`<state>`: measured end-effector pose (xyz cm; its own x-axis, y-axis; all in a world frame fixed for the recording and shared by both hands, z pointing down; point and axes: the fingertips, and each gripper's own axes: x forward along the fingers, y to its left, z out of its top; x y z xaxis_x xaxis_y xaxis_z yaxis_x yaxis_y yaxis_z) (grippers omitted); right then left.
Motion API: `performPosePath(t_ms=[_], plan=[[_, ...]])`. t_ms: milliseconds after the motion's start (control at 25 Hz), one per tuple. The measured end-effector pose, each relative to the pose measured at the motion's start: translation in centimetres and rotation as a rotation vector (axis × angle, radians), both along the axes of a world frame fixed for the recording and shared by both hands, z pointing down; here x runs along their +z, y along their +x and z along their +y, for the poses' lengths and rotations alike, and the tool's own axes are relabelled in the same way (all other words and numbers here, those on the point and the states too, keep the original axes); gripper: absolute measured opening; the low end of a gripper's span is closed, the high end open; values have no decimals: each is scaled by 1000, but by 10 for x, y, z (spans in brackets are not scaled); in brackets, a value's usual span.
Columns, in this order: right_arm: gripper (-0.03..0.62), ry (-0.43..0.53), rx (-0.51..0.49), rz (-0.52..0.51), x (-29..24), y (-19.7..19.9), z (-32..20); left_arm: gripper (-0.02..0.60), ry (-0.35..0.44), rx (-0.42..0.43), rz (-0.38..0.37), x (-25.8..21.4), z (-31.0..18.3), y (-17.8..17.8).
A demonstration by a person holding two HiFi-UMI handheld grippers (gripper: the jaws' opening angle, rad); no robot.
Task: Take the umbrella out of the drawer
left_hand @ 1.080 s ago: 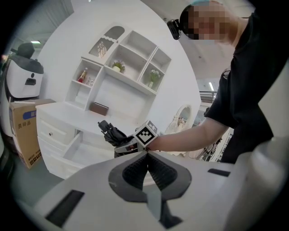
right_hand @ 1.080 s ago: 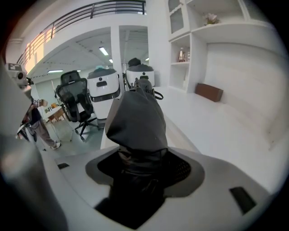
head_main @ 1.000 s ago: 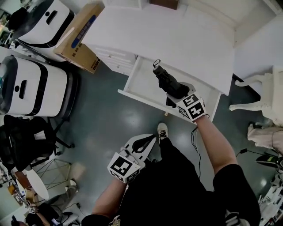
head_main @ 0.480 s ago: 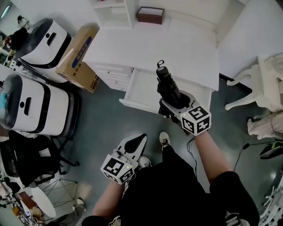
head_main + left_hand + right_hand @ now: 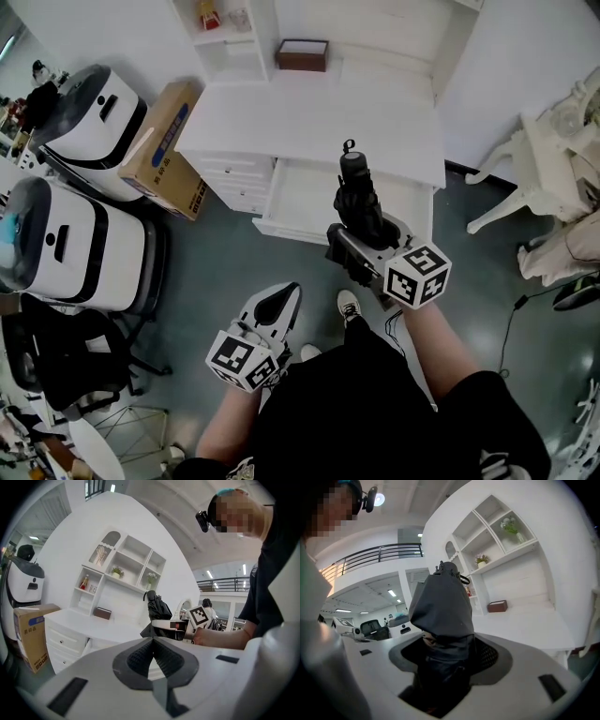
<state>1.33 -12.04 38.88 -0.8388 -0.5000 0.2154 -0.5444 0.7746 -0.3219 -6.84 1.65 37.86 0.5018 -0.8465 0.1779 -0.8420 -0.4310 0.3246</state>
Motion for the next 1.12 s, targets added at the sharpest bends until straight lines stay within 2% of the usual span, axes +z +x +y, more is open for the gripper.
performPosePath(t_ms=[440, 840, 1120], plan=[[270, 14, 23, -40, -18, 6, 83, 5, 29, 20, 2, -9, 47, -9], [271, -9, 56, -43, -13, 15, 147, 5, -3, 31, 28, 0, 82, -9], [270, -29, 72, -40, -9, 30, 169, 5, -20, 59, 38, 3, 94, 7]])
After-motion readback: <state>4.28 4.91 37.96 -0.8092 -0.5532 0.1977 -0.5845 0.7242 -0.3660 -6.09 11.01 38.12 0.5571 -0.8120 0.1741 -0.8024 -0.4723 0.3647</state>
